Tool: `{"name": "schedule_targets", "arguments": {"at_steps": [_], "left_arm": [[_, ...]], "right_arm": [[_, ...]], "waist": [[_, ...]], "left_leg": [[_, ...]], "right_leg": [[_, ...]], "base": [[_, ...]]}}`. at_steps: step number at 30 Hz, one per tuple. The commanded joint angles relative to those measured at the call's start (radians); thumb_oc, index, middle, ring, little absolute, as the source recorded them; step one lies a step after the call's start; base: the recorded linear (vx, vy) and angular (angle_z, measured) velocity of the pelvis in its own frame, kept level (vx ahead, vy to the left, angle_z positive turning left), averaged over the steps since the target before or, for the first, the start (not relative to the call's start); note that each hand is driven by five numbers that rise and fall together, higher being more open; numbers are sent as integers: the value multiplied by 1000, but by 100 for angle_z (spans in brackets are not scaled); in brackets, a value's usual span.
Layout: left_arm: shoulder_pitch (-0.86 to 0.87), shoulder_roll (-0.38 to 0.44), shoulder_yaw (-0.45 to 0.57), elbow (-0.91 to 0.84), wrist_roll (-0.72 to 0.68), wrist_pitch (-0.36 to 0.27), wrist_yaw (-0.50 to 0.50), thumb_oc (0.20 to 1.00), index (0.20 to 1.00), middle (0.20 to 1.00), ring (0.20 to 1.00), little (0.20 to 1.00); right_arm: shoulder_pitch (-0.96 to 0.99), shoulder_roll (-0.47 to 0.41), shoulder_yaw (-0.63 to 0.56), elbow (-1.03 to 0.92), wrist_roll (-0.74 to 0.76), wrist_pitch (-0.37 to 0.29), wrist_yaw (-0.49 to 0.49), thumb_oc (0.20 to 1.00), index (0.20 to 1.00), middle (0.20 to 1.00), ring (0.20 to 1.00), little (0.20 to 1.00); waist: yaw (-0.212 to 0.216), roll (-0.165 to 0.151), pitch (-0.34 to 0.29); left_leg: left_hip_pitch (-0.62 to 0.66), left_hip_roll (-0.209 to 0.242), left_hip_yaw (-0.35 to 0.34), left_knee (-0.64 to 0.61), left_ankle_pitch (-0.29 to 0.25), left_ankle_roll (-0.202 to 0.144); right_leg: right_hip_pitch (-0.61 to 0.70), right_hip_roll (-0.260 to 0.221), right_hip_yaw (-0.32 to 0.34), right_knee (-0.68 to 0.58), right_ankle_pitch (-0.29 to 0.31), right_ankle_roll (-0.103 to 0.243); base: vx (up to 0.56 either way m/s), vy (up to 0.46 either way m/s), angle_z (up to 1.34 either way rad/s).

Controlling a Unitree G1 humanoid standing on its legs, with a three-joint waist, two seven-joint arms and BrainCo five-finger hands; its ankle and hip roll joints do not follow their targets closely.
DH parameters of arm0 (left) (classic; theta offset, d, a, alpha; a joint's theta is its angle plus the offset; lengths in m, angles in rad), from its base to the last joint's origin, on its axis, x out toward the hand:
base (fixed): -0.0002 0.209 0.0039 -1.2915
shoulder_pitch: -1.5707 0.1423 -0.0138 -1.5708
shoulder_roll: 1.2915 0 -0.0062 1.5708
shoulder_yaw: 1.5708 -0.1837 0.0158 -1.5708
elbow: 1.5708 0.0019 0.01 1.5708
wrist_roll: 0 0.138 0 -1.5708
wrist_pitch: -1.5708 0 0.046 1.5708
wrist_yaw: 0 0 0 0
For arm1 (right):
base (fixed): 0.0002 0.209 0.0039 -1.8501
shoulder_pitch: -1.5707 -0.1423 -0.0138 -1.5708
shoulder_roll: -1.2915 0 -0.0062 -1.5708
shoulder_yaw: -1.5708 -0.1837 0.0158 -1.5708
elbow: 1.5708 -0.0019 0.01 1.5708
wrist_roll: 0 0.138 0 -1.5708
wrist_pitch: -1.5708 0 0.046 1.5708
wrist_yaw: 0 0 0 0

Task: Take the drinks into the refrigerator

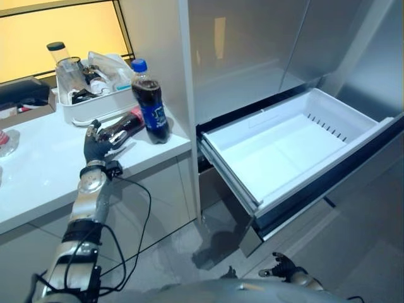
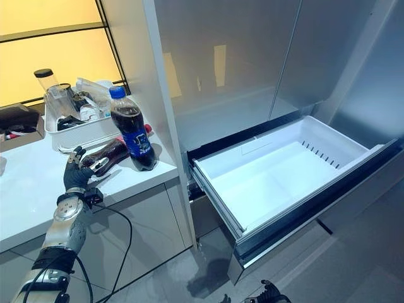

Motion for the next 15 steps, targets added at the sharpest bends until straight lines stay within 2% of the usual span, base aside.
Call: {"name": "schedule_targets", "arguments": {"at_steps": [1, 7, 10, 11, 12, 13, 14, 15], "left_arm": [[-50, -11, -15, -25, 51, -17, -25, 1000, 1000, 1000, 1000, 1000], [-32, 1, 2, -68, 93, -25, -11, 1000, 1000, 1000, 1000, 1000], [-23, 72, 5, -103, 230, -6, -14, 1000, 1000, 1000, 1000, 1000], [-23, 73, 5, -103, 231, -6, -14, 1000, 1000, 1000, 1000, 1000], [-21, 98, 10, -113, 264, 0, -15, 1000, 1000, 1000, 1000, 1000], [-47, 172, 4, -104, 359, 26, -30, 1000, 1000, 1000, 1000, 1000], [-48, 173, 3, -104, 359, 26, -30, 1000, 1000, 1000, 1000, 1000], [-84, 243, -12, -90, 425, 45, -43, 1000, 1000, 1000, 1000, 1000]], "right_arm": [[-53, 36, 12, 38, 18, -17, 10, 1000, 1000, 1000, 1000, 1000], [-51, 30, 5, 34, 20, -22, 10, 1000, 1000, 1000, 1000, 1000], [-47, 20, -2, 31, 17, -25, 14, 1000, 1000, 1000, 1000, 1000], [-47, 21, -2, 31, 17, -25, 14, 1000, 1000, 1000, 1000, 1000], [-45, 19, -4, 29, 17, -26, 17, 1000, 1000, 1000, 1000, 1000], [-36, 7, -8, 26, 16, -26, 23, 1000, 1000, 1000, 1000, 1000], [-36, 8, -8, 25, 16, -26, 24, 1000, 1000, 1000, 1000, 1000], [-29, 1, -7, 19, 18, -22, 29, 1000, 1000, 1000, 1000, 1000]], "waist": [[-13, -4, 50], [-8, -7, 53], [-4, -7, 53], [-4, -8, 53], [-4, -8, 52], [-4, -6, 51], [-4, -7, 52], [-5, -4, 50]], "left_leg": [[10, -53, -7, 2, -79, 38], [8, -55, -10, 2, -79, 39], [8, -56, -11, 2, -80, 39], [8, -56, -11, 2, -80, 39], [8, -56, -11, 2, -81, 39], [7, -57, -12, 2, -80, 39], [8, -57, -12, 2, -80, 39], [8, -57, -12, 2, -79, 38]], "right_leg": [[58, 2, -16, 31, -55, 52], [59, 1, -19, 31, -54, 52], [58, 0, -20, 32, -54, 53], [59, 0, -20, 32, -54, 54], [59, 0, -20, 32, -54, 54], [60, -1, -22, 32, -53, 55], [60, -1, -22, 32, -53, 55], [60, -2, -24, 33, -54, 57]], "base": [[0, 0, 0], [0, 0, 0], [0, 0, 0], [0, 0, 0], [0, 0, 0], [0, 0, 0], [0, 0, 0], [0, 0, 0]]}}
